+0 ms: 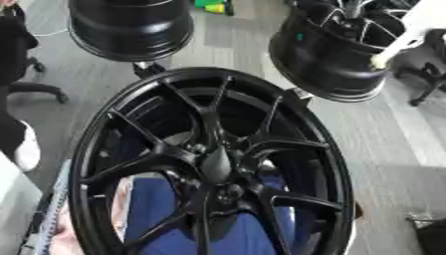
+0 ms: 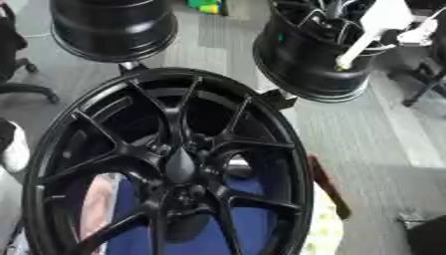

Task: Pull the pin out of the wheel hub.

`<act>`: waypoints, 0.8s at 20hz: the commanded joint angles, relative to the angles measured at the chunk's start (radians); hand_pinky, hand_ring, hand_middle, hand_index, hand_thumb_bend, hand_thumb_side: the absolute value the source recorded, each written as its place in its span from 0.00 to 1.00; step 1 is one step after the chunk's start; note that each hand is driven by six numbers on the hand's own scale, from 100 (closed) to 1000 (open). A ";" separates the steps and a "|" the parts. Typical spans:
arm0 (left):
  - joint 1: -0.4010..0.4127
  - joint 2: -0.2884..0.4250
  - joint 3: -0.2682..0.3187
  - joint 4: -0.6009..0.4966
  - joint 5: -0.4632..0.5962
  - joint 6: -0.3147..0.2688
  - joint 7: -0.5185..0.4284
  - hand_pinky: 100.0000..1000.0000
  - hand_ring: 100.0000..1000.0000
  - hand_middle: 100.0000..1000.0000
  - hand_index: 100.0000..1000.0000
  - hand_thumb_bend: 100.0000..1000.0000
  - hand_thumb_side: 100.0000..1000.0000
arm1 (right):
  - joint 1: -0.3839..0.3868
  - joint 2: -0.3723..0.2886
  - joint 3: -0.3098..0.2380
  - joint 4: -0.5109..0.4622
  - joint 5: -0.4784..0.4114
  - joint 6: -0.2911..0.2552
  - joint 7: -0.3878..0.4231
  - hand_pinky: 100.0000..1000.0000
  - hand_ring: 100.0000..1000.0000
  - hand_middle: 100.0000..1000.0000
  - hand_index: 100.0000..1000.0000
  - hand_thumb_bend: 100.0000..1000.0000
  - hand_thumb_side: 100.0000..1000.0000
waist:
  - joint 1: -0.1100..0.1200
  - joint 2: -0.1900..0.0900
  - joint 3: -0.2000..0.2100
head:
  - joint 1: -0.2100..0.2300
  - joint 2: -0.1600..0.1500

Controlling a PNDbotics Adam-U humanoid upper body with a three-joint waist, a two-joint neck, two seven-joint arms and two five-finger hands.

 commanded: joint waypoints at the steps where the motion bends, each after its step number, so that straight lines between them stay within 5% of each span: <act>1: -0.013 0.023 0.005 -0.017 0.002 -0.003 -0.002 0.73 0.80 0.67 0.81 0.10 0.56 | 0.019 -0.057 -0.098 0.082 0.101 -0.016 -0.104 0.84 0.63 0.40 0.49 0.00 0.00 | 0.004 -0.014 0.002 | -0.005 -0.017; 9: -0.012 0.020 0.006 -0.017 0.005 -0.003 -0.003 0.73 0.80 0.67 0.81 0.10 0.56 | 0.036 -0.046 -0.158 0.285 0.267 0.010 -0.257 0.83 0.64 0.46 0.56 0.00 0.00 | 0.002 -0.017 0.009 | 0.001 -0.021; 13: -0.013 0.021 0.005 -0.017 0.005 -0.004 -0.005 0.73 0.80 0.67 0.81 0.10 0.56 | 0.030 -0.034 -0.153 0.330 0.305 0.035 -0.263 0.87 0.80 0.74 0.78 0.09 0.00 | 0.003 -0.016 0.009 | 0.001 -0.019; 16: -0.014 0.021 0.004 -0.017 0.006 -0.003 -0.006 0.73 0.80 0.67 0.81 0.10 0.56 | 0.021 -0.028 -0.158 0.354 0.333 0.050 -0.258 0.90 0.90 0.86 0.89 0.10 0.21 | 0.003 -0.017 0.008 | 0.000 -0.016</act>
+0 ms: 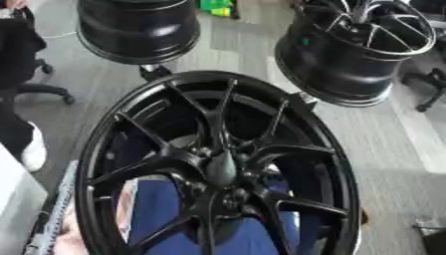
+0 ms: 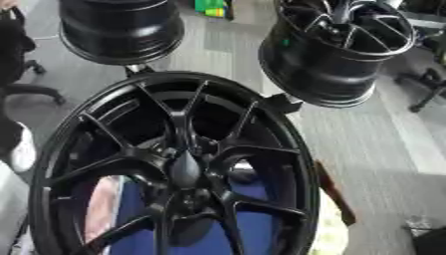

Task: Pull the pin out of the wheel hub.

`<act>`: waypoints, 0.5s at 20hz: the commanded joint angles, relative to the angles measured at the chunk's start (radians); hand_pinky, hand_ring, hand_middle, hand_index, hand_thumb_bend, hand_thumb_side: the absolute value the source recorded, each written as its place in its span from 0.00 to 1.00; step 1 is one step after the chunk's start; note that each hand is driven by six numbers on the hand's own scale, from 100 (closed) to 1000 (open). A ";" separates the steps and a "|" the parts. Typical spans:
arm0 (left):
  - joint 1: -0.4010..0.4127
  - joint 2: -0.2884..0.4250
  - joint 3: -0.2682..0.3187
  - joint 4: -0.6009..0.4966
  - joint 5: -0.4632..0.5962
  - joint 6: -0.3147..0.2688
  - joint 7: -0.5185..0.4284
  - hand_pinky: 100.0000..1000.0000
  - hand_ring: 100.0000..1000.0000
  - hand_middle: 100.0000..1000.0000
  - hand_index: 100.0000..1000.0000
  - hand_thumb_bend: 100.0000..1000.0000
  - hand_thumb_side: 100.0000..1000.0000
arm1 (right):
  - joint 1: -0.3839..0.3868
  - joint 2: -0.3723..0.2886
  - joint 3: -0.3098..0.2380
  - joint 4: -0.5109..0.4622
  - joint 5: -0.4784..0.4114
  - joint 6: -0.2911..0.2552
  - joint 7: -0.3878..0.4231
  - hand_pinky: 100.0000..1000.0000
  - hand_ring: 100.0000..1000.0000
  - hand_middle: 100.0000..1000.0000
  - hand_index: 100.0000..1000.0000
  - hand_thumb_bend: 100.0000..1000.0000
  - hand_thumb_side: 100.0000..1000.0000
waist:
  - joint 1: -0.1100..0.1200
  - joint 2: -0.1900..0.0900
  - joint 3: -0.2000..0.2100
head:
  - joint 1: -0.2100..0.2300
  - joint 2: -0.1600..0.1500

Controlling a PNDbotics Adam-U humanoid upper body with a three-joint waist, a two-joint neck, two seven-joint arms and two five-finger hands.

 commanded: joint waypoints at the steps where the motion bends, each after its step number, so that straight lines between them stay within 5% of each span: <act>1: -0.011 0.021 0.005 -0.017 0.005 -0.002 -0.003 0.73 0.80 0.67 0.81 0.10 0.56 | -0.024 -0.031 -0.019 0.018 0.034 0.019 -0.005 0.90 0.91 0.86 0.90 0.09 0.24 | 0.006 -0.017 -0.002 | 0.000 -0.008; 10: -0.010 0.022 0.006 -0.017 0.006 -0.003 -0.002 0.73 0.80 0.67 0.81 0.10 0.56 | -0.041 -0.021 -0.041 0.036 0.028 0.032 -0.064 0.89 0.87 0.84 0.88 0.04 0.22 | 0.006 -0.022 -0.005 | 0.004 -0.003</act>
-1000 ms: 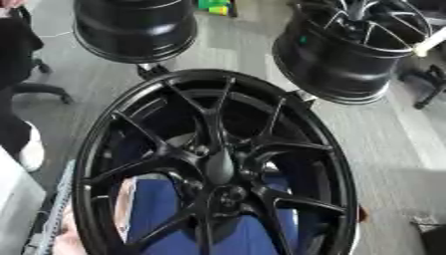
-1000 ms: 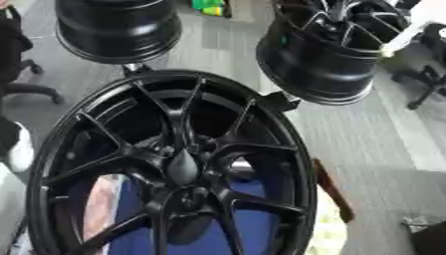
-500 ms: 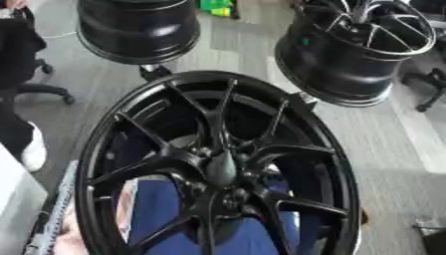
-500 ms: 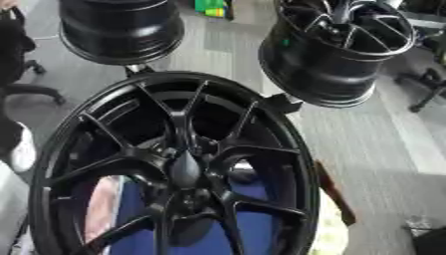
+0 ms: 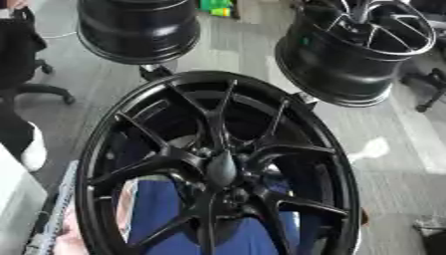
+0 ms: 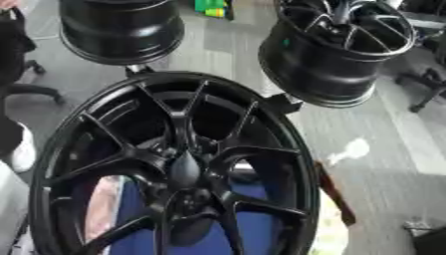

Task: Pull the pin out of the wheel hub.

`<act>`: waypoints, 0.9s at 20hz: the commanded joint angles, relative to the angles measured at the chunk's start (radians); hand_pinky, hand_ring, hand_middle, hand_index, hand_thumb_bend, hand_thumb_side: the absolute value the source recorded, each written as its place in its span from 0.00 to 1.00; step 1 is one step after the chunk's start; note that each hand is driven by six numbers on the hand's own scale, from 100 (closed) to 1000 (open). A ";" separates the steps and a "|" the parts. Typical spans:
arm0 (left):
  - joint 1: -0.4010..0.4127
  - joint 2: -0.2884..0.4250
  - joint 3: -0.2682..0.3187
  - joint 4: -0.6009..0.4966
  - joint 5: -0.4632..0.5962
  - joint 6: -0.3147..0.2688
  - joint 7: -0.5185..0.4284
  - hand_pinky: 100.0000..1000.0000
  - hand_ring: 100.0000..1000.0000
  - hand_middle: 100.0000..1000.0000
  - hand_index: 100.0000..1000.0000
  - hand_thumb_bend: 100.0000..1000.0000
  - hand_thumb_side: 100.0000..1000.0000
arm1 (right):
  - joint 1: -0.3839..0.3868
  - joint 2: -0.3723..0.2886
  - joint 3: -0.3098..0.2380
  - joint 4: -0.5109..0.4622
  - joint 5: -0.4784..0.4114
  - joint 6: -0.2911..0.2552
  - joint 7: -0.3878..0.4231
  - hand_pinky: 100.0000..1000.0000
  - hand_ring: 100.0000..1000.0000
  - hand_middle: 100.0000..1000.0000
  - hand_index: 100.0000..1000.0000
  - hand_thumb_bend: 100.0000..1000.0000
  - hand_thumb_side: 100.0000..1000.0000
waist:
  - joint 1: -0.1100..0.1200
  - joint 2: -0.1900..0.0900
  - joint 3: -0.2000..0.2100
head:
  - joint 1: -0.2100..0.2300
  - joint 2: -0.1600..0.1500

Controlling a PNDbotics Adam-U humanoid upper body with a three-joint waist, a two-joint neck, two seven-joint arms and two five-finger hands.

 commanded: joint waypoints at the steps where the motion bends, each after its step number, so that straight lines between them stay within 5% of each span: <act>1: -0.009 0.022 0.005 -0.017 0.005 -0.002 -0.001 0.73 0.80 0.67 0.81 0.10 0.56 | -0.020 -0.029 -0.017 -0.007 -0.009 0.001 -0.028 0.89 0.87 0.83 0.87 0.02 0.21 | 0.006 -0.021 -0.004 | 0.001 -0.003; 7: -0.007 0.021 0.006 -0.017 0.004 -0.002 0.001 0.73 0.80 0.67 0.81 0.10 0.55 | -0.021 -0.006 -0.024 -0.107 -0.113 0.007 -0.111 0.86 0.79 0.76 0.84 0.00 0.21 | 0.013 -0.023 -0.007 | 0.005 -0.005; 14: -0.011 0.019 0.004 -0.017 0.006 -0.003 0.000 0.73 0.80 0.67 0.81 0.10 0.55 | 0.080 -0.031 -0.001 -0.458 -0.425 0.099 -0.200 0.85 0.75 0.72 0.83 0.00 0.45 | 0.022 -0.026 -0.013 | 0.011 -0.005; 18: -0.015 0.017 0.002 -0.017 0.008 -0.003 -0.002 0.73 0.81 0.67 0.81 0.11 0.54 | 0.177 -0.042 0.007 -0.726 -0.571 0.161 -0.253 0.85 0.74 0.71 0.83 0.00 0.44 | 0.029 -0.026 -0.014 | 0.023 -0.005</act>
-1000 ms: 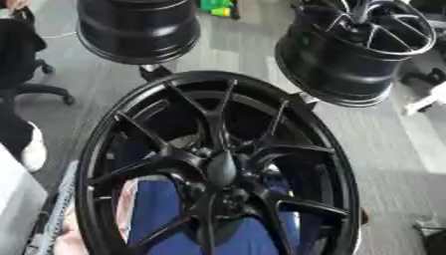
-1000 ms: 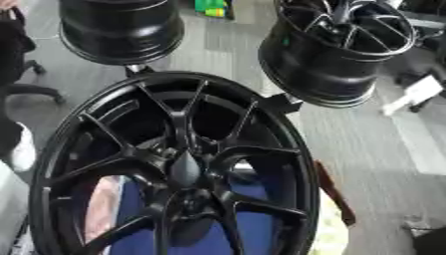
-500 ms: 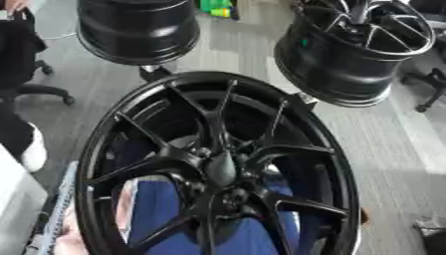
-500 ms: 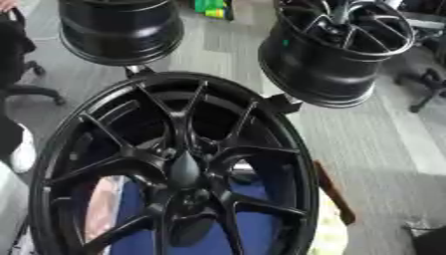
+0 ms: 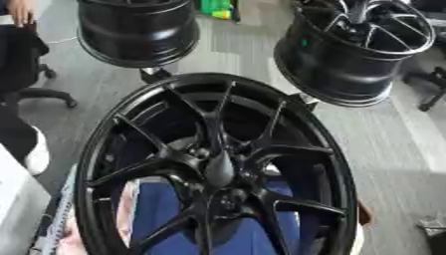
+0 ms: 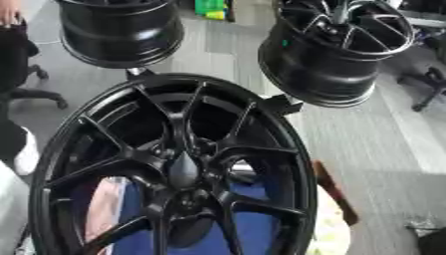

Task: Pull the pin out of the wheel hub.

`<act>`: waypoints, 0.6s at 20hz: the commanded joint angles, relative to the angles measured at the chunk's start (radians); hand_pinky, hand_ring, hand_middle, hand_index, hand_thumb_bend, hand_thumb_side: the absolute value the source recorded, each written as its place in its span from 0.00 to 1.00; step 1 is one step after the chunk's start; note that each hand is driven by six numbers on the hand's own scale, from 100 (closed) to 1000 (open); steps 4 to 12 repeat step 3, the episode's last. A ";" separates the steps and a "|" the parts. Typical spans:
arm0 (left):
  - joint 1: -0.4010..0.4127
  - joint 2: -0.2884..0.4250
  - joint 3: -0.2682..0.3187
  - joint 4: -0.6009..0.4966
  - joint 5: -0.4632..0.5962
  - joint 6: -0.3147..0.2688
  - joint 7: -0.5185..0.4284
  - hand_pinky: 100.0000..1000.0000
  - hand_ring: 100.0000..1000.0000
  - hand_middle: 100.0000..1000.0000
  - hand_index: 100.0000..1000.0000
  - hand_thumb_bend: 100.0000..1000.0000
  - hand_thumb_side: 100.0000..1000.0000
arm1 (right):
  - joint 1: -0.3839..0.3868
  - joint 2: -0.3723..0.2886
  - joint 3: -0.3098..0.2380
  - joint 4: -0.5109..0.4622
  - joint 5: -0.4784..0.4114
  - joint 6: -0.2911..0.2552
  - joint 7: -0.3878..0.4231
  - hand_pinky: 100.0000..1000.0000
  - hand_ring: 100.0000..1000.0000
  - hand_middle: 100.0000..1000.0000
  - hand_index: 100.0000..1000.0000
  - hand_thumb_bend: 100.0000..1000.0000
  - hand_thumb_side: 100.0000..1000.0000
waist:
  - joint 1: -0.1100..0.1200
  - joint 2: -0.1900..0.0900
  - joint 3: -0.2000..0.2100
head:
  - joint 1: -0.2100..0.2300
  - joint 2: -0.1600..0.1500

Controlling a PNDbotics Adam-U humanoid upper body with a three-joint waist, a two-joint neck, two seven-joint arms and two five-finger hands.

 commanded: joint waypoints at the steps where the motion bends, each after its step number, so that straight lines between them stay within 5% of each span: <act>1: -0.013 0.017 0.001 -0.017 0.005 -0.002 -0.002 0.73 0.81 0.67 0.81 0.11 0.54 | 0.035 -0.057 -0.005 -0.209 -0.108 0.046 -0.050 0.85 0.74 0.71 0.83 0.00 0.43 | 0.010 -0.020 -0.001 | 0.011 -0.006; 3: -0.015 0.014 -0.001 -0.017 0.007 -0.002 -0.004 0.73 0.81 0.67 0.81 0.11 0.55 | 0.060 -0.048 -0.006 -0.297 -0.139 0.064 -0.082 0.85 0.74 0.71 0.83 0.00 0.36 | 0.014 -0.021 -0.001 | 0.018 -0.004; 12: -0.015 0.014 -0.001 -0.017 0.007 -0.002 -0.004 0.73 0.81 0.67 0.81 0.11 0.55 | 0.060 -0.048 -0.006 -0.297 -0.139 0.064 -0.082 0.85 0.74 0.71 0.83 0.00 0.36 | 0.014 -0.021 -0.001 | 0.018 -0.004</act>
